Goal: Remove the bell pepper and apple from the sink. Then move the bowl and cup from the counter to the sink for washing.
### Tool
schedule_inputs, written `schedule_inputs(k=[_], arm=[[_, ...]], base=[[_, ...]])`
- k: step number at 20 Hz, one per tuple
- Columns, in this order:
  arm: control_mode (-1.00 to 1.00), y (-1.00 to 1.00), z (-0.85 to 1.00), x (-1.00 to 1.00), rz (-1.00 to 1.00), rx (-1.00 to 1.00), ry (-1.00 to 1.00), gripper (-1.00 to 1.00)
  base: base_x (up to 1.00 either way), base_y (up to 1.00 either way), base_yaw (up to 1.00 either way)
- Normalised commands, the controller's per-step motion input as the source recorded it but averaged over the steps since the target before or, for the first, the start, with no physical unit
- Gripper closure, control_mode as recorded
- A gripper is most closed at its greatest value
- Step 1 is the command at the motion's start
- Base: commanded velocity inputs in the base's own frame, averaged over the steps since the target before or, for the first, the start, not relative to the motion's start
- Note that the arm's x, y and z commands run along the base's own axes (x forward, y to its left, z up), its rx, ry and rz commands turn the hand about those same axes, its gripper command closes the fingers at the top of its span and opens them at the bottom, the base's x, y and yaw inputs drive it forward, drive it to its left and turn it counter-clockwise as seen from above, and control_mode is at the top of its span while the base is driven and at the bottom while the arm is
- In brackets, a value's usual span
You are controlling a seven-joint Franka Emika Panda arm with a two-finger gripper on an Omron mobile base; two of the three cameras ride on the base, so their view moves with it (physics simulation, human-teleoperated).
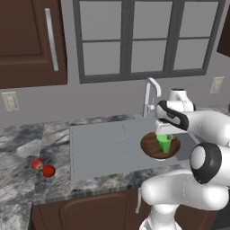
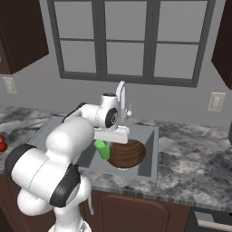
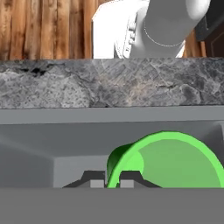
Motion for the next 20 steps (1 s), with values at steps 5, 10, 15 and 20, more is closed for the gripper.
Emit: schedule_inputs(k=[5, 10, 15, 20], arm=[[-1.00, 0.21, -0.22, 0.15, 0.01, 0.04, 0.03, 1.00], [-1.00, 0.22, -0.21, 0.19, 0.01, 0.02, 0.04, 1.00], [-1.00, 0.20, -0.16, 0.16, 0.01, 0.03, 0.01, 1.00], [-1.00, 0.22, -0.17, 0.13, 0.01, 0.04, 0.00, 1.00]], base=[[0.00, 0.00, 0.00], [0.00, 0.00, 0.00], [0.00, 0.00, 0.00], [0.00, 0.00, 0.00]])
